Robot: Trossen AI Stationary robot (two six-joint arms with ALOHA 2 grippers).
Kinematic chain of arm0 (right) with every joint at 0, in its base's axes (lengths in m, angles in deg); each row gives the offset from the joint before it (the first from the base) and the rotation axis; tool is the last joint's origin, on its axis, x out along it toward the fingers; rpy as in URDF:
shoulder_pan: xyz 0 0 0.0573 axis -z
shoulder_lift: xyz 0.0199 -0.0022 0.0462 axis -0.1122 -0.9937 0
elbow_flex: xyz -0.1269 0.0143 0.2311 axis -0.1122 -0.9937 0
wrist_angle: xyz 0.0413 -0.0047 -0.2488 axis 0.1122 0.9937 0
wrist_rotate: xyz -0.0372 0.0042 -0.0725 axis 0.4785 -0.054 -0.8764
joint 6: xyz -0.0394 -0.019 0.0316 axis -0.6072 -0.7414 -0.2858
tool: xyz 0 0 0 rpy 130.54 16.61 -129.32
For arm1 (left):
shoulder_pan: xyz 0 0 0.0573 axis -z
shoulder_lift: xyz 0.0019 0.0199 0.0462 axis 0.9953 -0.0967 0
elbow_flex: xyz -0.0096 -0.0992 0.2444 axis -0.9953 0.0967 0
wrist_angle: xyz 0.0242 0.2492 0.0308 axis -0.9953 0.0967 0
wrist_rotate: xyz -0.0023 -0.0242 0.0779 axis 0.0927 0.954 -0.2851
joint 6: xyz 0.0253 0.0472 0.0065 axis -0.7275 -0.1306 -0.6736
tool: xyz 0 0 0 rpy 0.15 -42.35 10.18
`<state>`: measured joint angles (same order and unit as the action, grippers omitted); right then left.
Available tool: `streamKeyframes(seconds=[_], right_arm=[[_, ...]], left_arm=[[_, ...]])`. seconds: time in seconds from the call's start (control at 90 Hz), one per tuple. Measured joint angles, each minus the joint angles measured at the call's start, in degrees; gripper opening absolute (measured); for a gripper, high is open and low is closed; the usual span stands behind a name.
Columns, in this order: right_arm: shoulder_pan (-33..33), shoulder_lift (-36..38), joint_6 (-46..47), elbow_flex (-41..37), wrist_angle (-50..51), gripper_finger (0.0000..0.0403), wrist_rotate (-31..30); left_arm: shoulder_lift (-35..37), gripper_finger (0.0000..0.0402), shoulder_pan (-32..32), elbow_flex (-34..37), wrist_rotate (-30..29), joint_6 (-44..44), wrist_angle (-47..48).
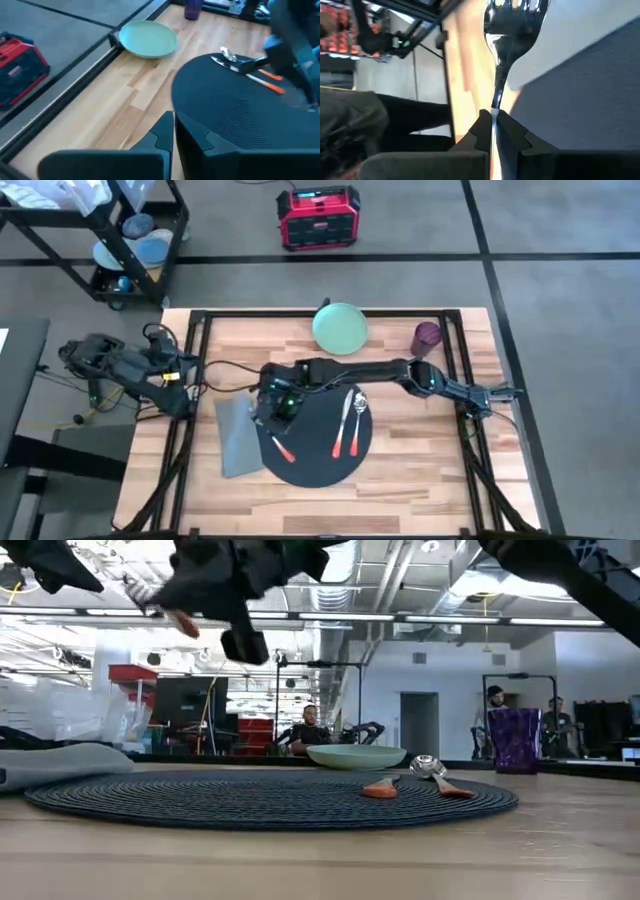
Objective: Set table place
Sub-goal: Put the orange fork on top of the gray table napkin
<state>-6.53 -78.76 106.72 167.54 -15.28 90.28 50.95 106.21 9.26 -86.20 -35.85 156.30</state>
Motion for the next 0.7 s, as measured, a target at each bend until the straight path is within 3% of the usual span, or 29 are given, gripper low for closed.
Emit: streamKeyframes(seconds=[0.211, 0.7], right_arm=[[1.2, -0.1, -0.7, -0.1, 0.4, 0.0002, 1.2], [2.9, -6.0, -2.3, -0.1, 0.6, 0.0, 5.5]], left_arm=[[-0.4, 0.0, 0.0, 8.6, 1.3, 3.2, -8.2], [-8.4, 0.0, 0.0, 11.7, 2.7, 10.7, -10.1]])
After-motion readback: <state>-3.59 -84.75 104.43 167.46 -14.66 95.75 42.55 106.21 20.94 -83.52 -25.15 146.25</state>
